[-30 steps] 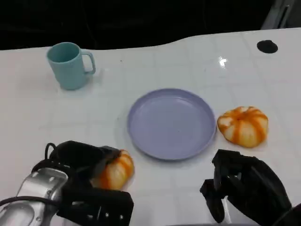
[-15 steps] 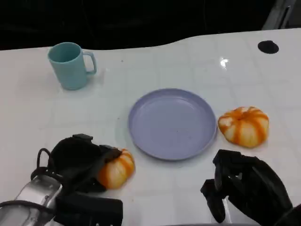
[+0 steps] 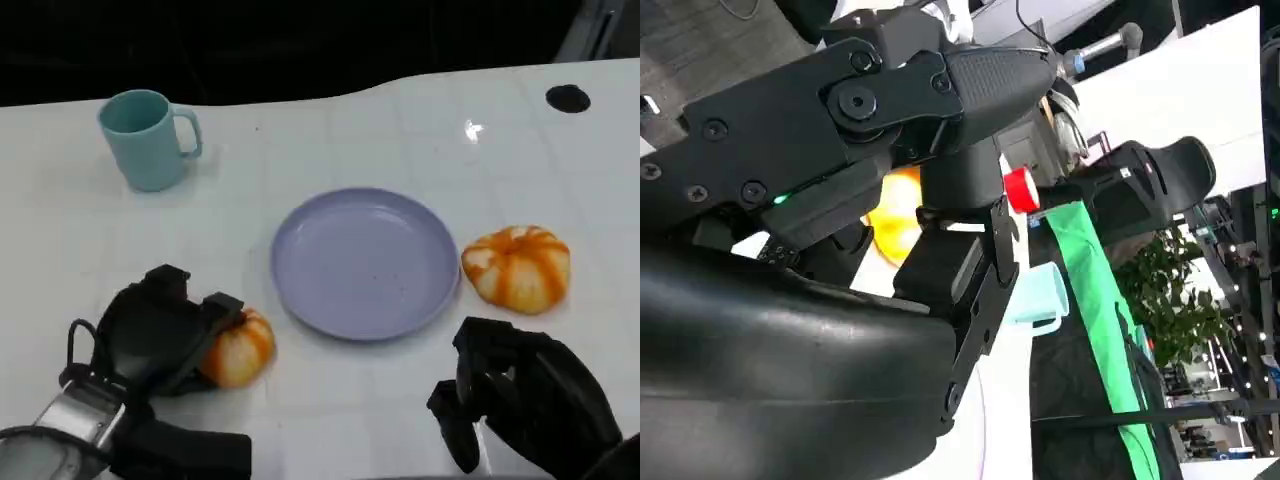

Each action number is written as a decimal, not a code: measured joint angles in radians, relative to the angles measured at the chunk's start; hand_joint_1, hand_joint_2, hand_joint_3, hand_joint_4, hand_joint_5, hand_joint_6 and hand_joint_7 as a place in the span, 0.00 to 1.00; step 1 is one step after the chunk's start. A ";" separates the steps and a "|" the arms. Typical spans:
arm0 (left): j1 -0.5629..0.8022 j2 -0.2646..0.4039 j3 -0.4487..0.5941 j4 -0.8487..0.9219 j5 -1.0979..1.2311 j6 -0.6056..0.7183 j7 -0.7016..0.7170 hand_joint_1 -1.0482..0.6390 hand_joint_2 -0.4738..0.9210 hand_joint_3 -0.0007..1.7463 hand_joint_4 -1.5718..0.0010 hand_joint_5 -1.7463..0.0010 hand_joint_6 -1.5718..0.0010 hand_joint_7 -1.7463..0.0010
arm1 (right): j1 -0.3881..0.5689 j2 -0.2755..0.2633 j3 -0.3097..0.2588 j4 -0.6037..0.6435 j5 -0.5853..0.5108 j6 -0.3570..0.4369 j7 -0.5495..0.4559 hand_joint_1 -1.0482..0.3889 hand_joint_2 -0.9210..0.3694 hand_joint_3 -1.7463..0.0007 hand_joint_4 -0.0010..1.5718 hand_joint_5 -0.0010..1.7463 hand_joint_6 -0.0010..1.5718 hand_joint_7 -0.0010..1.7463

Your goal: Grasp the bread from the table and place it into the plate.

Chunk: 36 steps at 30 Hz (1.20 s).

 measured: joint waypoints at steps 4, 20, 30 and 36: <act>0.021 0.019 0.030 -0.101 -0.011 0.056 -0.080 0.48 0.98 0.17 0.46 0.00 0.46 0.27 | -0.001 0.000 -0.002 0.000 0.000 0.000 0.000 0.07 0.00 0.84 0.77 0.95 0.66 0.86; 0.078 0.035 0.184 -0.396 -0.082 0.123 -0.152 0.49 0.81 0.37 0.44 0.00 0.49 0.23 | -0.001 0.000 -0.002 0.002 0.000 -0.003 0.008 0.06 0.00 0.84 0.77 0.94 0.66 0.85; 0.005 -0.017 0.193 -0.354 -0.085 0.030 -0.056 0.51 0.62 0.65 0.42 0.00 0.57 0.00 | 0.011 0.000 -0.001 0.004 -0.001 -0.003 0.009 0.06 0.00 0.85 0.77 0.93 0.67 0.85; -0.098 -0.075 0.173 -0.243 -0.115 -0.047 -0.029 0.50 0.60 0.73 0.41 0.00 0.51 0.08 | 0.012 0.000 -0.002 0.008 -0.001 -0.003 0.013 0.06 0.00 0.85 0.77 0.92 0.66 0.85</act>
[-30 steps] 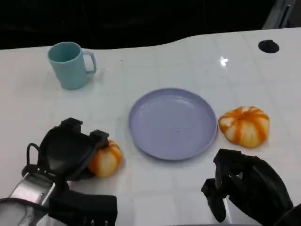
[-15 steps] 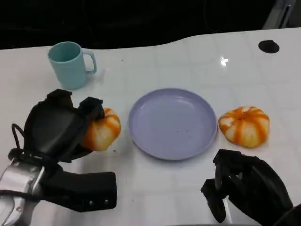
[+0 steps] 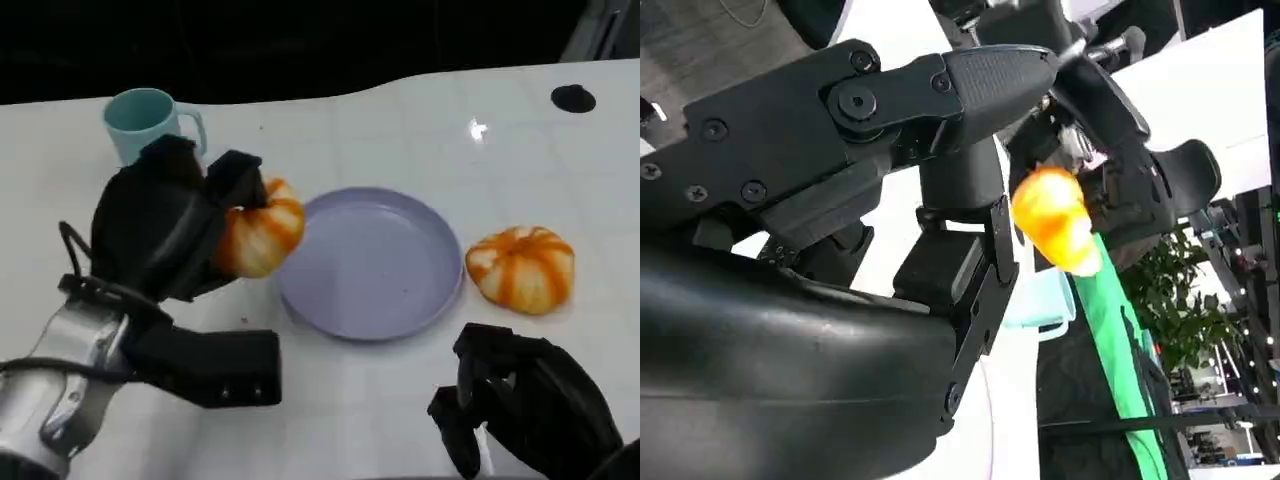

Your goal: Grasp the bread from the table and place it into the plate.

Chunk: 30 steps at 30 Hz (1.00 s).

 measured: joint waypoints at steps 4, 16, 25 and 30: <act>-0.081 -0.042 -0.022 0.080 -0.048 -0.053 -0.021 0.50 0.61 0.71 0.40 0.00 0.46 0.13 | 0.000 -0.002 -0.001 0.003 0.001 0.000 0.003 0.06 0.00 0.86 0.76 0.94 0.66 0.85; -0.240 -0.151 -0.103 0.344 -0.091 -0.112 -0.073 0.47 0.60 0.71 0.38 0.00 0.52 0.00 | 0.006 -0.004 0.001 0.000 0.001 0.001 0.004 0.06 0.00 0.86 0.76 0.93 0.66 0.85; -0.308 -0.209 -0.132 0.516 -0.156 -0.155 -0.148 0.48 0.73 0.66 0.44 0.00 0.53 0.14 | 0.007 -0.003 0.004 -0.005 0.002 0.001 0.006 0.06 0.00 0.85 0.78 0.92 0.67 0.85; -0.318 -0.222 -0.138 0.551 -0.186 -0.143 -0.245 0.39 0.97 0.22 0.64 0.34 0.53 0.89 | 0.007 -0.003 0.005 -0.010 0.001 0.001 0.001 0.06 0.00 0.84 0.78 0.92 0.67 0.85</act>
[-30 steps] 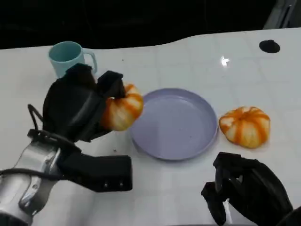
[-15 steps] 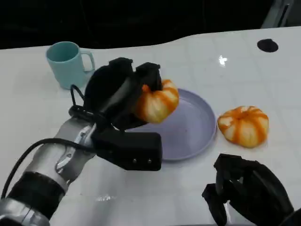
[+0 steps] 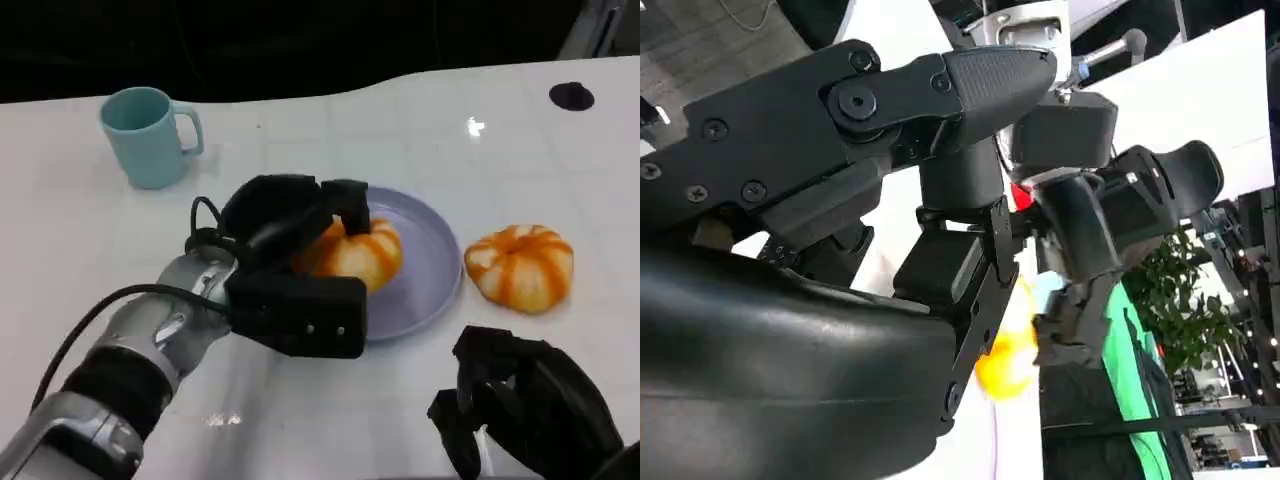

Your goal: Grasp the bread from the table and place it into the plate.

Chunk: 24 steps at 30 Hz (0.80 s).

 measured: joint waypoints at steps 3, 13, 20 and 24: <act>-0.022 0.005 -0.027 0.000 0.020 0.038 -0.064 0.26 1.00 0.20 0.74 0.73 0.71 0.99 | 0.000 0.000 0.000 0.000 0.000 0.000 0.000 0.06 0.00 0.85 0.77 0.92 0.67 0.85; -0.028 0.046 -0.094 -0.094 0.087 0.147 -0.207 0.04 1.00 0.32 0.99 0.86 0.88 1.00 | 0.000 0.002 0.000 0.000 0.001 -0.001 0.002 0.06 0.00 0.85 0.78 0.93 0.67 0.86; -0.001 0.091 -0.088 -0.185 0.067 0.154 -0.262 0.05 1.00 0.31 0.99 0.85 0.88 0.99 | 0.001 0.001 0.000 -0.003 0.001 -0.002 0.002 0.07 0.00 0.84 0.77 0.94 0.65 0.87; 0.044 0.122 -0.054 -0.242 0.021 0.133 -0.268 0.08 1.00 0.28 0.95 0.82 0.85 0.98 | 0.002 0.001 -0.001 -0.003 0.001 -0.002 0.001 0.06 0.00 0.84 0.77 0.94 0.66 0.88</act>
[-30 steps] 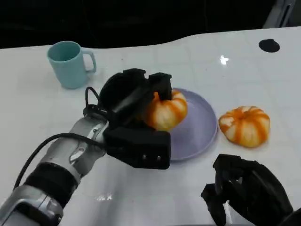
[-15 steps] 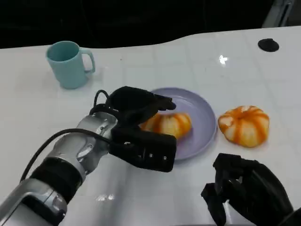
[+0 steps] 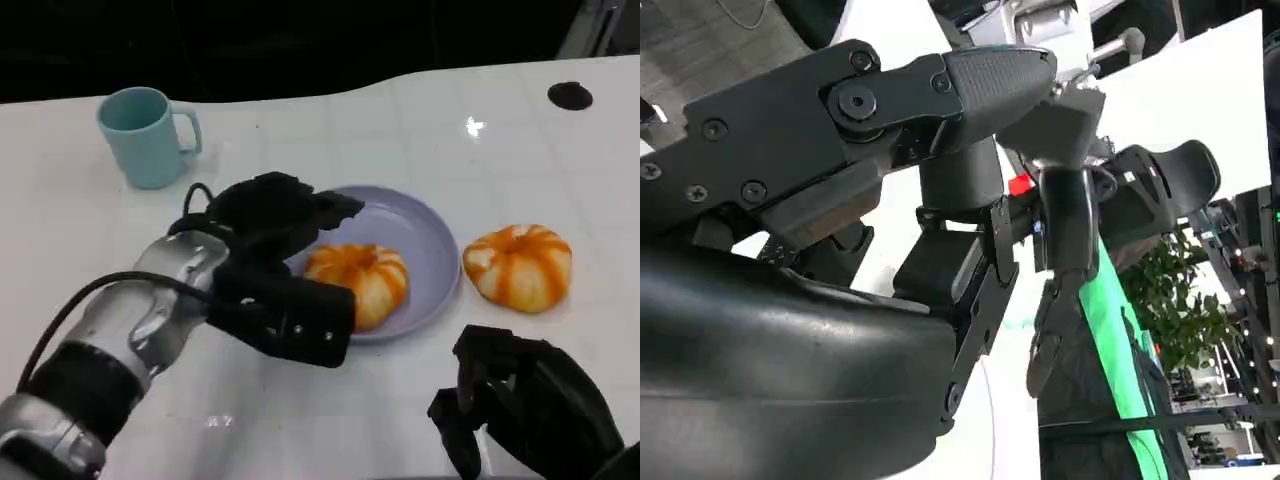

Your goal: Grasp the bread from the table and place it into the plate.

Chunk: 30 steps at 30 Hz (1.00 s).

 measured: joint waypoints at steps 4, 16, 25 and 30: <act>0.066 0.016 0.072 -0.061 -0.114 -0.055 -0.003 0.14 1.00 0.21 0.83 0.74 0.74 0.95 | 0.000 0.000 0.001 -0.001 0.000 0.001 -0.001 0.06 0.00 0.84 0.77 0.94 0.65 0.88; 0.340 -0.057 0.317 -0.231 -0.646 -0.174 -0.118 0.28 1.00 0.18 0.69 0.01 0.74 0.13 | 0.006 -0.001 0.001 -0.005 0.001 0.002 -0.001 0.06 0.00 0.84 0.77 0.94 0.65 0.88; 0.552 -0.115 0.389 -0.497 -0.865 -0.042 -0.164 0.25 1.00 0.22 0.56 0.00 0.67 0.00 | 0.010 -0.003 0.001 -0.017 0.004 0.007 -0.001 0.06 0.00 0.85 0.77 0.94 0.66 0.87; 0.662 -0.137 0.402 -0.599 -0.941 0.022 -0.183 0.24 1.00 0.24 0.49 0.00 0.61 0.00 | 0.010 -0.003 0.003 -0.023 0.004 0.010 -0.002 0.06 0.00 0.86 0.77 0.93 0.66 0.86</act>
